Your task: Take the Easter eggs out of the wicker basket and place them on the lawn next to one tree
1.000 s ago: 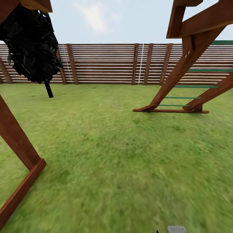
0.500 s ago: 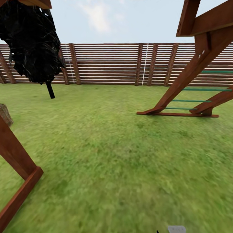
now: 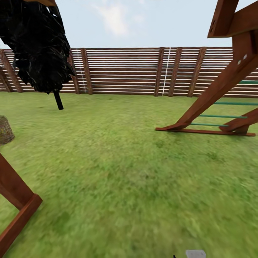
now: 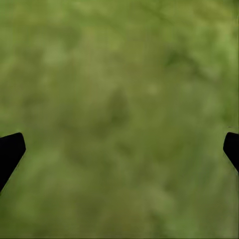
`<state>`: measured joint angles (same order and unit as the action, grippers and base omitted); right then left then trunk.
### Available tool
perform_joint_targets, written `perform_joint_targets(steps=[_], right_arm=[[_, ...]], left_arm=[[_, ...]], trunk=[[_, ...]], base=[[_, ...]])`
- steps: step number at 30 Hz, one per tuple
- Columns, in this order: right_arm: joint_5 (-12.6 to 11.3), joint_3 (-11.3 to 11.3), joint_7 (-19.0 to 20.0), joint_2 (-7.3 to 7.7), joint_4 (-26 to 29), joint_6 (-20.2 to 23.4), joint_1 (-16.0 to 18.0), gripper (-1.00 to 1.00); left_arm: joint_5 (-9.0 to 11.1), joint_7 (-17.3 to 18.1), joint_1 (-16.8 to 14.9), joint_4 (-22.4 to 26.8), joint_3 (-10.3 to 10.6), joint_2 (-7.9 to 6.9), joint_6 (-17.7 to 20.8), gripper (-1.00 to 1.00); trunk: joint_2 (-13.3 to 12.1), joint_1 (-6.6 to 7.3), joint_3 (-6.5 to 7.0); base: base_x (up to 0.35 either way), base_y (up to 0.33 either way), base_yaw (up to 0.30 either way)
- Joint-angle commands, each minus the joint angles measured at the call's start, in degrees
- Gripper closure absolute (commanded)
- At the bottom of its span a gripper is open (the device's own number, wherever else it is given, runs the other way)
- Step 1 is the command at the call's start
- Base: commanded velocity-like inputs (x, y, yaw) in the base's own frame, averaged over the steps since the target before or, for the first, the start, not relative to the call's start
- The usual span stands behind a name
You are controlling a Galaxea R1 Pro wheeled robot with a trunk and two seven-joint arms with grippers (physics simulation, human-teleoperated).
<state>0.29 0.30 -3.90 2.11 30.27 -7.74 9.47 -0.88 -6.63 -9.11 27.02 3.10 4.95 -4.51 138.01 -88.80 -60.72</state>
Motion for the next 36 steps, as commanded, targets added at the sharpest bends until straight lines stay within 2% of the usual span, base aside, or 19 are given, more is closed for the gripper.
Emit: perform_joint_targets(steps=[1,9,36], right_arm=[[0.0,0.0,-0.1,0.0,0.0,-0.2,0.0,-1.0],[0.0,0.1,-0.1,0.0,0.0,-0.2,0.0,-1.0],[0.0,0.0,-0.1,0.0,0.0,-0.2,0.0,-1.0]], left_arm=[[-0.1,-0.5,0.0,0.0,0.3,-0.03,-0.2,-1.0],[-0.1,-0.5,0.0,0.0,0.3,-0.03,-0.1,-1.0],[-0.1,-0.5,0.0,0.0,0.3,-0.03,-0.2,-1.0]], trunk=[[0.0,-0.02,-0.05],[0.0,-0.02,-0.05],[0.0,-0.02,-0.05]], base=[[0.326,-0.176,0.194],[0.325,-0.168,0.164],[0.335,-0.022,0.002]])
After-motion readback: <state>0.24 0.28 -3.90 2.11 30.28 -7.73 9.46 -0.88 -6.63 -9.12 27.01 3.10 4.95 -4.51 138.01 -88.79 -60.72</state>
